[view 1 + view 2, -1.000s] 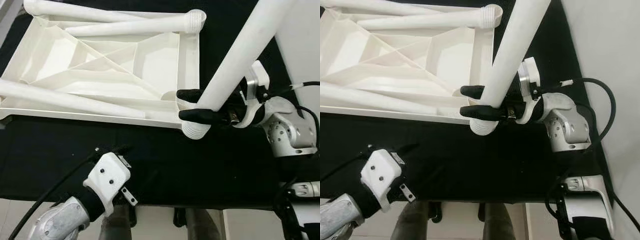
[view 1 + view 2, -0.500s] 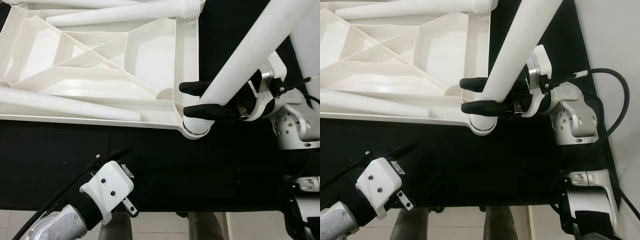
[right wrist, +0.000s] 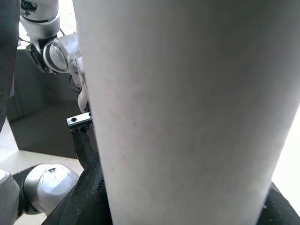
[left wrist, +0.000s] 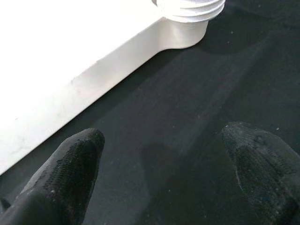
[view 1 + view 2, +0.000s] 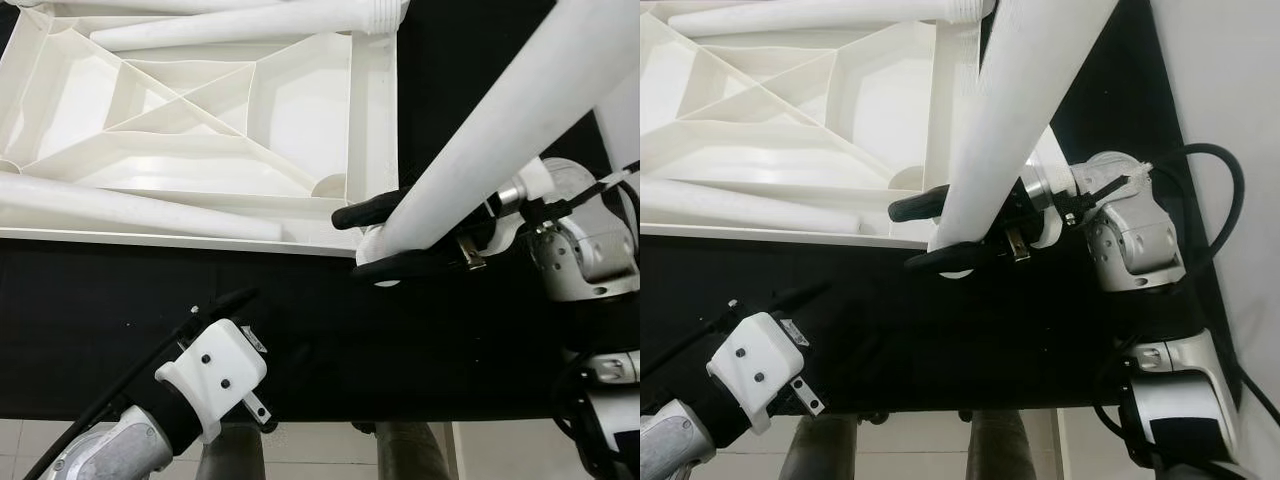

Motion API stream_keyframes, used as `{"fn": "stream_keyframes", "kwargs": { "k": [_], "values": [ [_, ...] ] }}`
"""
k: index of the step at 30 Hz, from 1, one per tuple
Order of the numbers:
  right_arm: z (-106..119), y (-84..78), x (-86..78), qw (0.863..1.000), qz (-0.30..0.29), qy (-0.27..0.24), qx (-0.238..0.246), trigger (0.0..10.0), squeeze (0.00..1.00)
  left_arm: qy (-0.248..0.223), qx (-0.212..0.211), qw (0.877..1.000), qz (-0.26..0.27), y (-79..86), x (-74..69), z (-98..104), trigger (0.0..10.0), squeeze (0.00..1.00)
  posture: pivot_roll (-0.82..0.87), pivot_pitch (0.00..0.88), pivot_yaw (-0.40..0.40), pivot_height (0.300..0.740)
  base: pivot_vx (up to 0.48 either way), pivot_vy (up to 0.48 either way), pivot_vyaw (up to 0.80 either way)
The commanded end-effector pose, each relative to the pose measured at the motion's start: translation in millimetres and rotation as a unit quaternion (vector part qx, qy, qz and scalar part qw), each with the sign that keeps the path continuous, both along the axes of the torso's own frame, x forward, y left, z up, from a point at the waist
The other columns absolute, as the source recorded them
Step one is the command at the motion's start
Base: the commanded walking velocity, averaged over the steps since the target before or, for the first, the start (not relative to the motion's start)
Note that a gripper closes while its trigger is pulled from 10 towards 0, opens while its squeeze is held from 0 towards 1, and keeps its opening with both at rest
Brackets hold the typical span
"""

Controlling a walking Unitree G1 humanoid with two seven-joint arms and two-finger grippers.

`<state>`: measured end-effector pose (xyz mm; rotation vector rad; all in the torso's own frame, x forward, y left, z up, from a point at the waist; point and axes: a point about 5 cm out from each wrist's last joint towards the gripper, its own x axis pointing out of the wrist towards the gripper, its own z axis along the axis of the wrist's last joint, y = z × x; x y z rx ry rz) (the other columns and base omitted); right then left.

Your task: Building children table

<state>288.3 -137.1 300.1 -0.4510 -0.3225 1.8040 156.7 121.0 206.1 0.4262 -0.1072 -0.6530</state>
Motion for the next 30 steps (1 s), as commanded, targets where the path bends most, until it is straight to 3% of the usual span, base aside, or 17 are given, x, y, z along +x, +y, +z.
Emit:
{"fn": "stream_keyframes", "kwargs": {
  "k": [1, 9, 18, 23, 27, 30],
  "values": [
    [-22, -0.4, 5.1, 0.999, -0.009, 0.033, -0.041, 10.0, 0.0, 0.009, -0.003, 1.0, -0.011, -4.1, -5.5, -1, 10.0, 0.0, 0.14, 0.55, 0.031, 0.74, 0.0, 0.0, 0.0],
    [-7, -1.6, 18.9, 0.999, -0.028, 0.026, -0.025, 10.0, 0.0, 0.004, -0.008, 1.0, -0.006, -5.8, -4.0, -1, 10.0, 0.0, 0.13, 0.548, 0.009, 0.74, 0.0, 0.0, 0.0],
    [-2, -5.3, 19.9, 0.999, -0.019, 0.045, -0.005, 10.0, 0.0, 0.004, -0.008, 1.0, -0.005, -6.3, -4.2, -1, 10.0, 0.0, 0.12, 0.548, 0.006, 0.74, 0.0, 0.0, 0.0],
    [-11, -2.9, 8.1, 0.998, 0.007, 0.05, -0.037, 10.0, 0.0, 0.004, -0.007, 1.0, -0.003, -5.8, -4.2, -2, 10.0, 0.0, 0.13, 0.548, 0.007, 0.74, 0.0, 0.0, 0.0],
    [-22, 1.6, 0.6, 0.995, 0.02, 0.023, -0.091, 10.0, 0.0, 0.003, -0.007, 1.0, -0.004, -6.3, -4.4, -2, 10.0, 0.0, 0.13, 0.548, 0.008, 0.74, 0.0, 0.0, 0.0],
    [-23, 3.9, -0.6, 0.995, 0.025, 0.014, -0.1, 10.0, 0.0, 0.003, -0.007, 1.0, -0.004, -6.5, -4.5, -1, 10.0, 0.0, 0.13, 0.549, 0.006, 0.74, 0.0, 0.0, 0.0]
  ]
}}
